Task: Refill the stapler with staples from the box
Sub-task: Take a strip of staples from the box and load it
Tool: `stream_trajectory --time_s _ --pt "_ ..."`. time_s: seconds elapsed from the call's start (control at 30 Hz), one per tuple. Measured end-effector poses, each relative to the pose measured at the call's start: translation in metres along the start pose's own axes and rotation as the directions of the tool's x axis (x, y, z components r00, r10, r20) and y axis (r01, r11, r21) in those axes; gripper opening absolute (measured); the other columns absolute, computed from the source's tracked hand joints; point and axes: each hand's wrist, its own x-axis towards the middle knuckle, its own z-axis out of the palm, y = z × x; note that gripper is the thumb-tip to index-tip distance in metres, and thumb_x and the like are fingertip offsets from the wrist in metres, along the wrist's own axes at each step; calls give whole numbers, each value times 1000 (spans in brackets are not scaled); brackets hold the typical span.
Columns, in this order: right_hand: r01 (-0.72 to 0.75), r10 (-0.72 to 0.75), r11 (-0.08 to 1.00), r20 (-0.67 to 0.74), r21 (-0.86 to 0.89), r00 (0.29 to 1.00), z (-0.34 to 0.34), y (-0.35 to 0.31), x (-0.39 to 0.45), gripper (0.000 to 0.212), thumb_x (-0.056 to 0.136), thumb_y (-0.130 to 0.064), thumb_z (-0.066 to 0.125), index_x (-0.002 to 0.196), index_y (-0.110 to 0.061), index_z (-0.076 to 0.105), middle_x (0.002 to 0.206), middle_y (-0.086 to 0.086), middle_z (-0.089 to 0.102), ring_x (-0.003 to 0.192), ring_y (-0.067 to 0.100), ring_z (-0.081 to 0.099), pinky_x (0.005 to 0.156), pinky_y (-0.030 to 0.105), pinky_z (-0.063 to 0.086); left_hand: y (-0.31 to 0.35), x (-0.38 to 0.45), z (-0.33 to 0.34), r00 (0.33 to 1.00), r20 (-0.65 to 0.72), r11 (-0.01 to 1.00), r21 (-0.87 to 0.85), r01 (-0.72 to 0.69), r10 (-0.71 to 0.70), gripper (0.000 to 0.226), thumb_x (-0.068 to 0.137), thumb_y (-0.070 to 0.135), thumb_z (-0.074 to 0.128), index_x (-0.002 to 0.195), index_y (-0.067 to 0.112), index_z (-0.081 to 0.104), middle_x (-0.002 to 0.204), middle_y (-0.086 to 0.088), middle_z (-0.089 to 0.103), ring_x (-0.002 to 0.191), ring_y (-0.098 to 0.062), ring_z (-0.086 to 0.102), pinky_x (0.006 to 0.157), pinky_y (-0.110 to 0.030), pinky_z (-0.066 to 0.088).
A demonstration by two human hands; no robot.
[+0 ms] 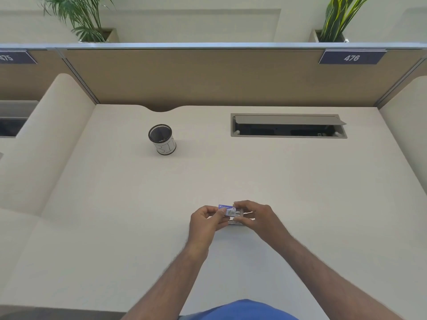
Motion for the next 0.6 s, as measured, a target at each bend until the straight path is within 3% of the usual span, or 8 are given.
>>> stream_trajectory --time_s 0.17,0.33,0.5,0.6 --pt "-15 15 1000 6 -4 1000 -3 1 -3 32 92 -25 84 123 -28 75 112 -17 80 89 -6 78 78 10 54 2 3 0 1000 5 999 -29 14 -14 16 102 13 76 97 0 68 106 -24 84 92 -35 86 90 -42 68" --pt "-13 12 1000 8 21 1000 -7 -1 -7 28 92 -31 83 109 -42 65 112 -28 75 83 3 79 72 10 51 4 0 1 998 63 999 -37 18 -16 21 105 13 72 107 -3 58 113 -29 81 94 -36 86 85 -38 70" --pt "49 -49 998 3 24 999 -5 -2 -6 13 96 -42 76 100 -38 64 110 -21 78 89 7 78 74 10 54 9 -7 5 996 93 1000 -14 -8 9 28 100 7 79 109 1 53 114 -27 81 98 -37 85 95 -47 68" --pt "54 -55 997 -25 -60 998 -4 0 -4 10 104 -33 67 111 -30 72 112 -20 78 102 3 74 84 24 60 11 -8 7 997 82 1000 -25 -12 14 29 99 6 79 110 1 53 115 -30 80 100 -37 85 95 -47 68"
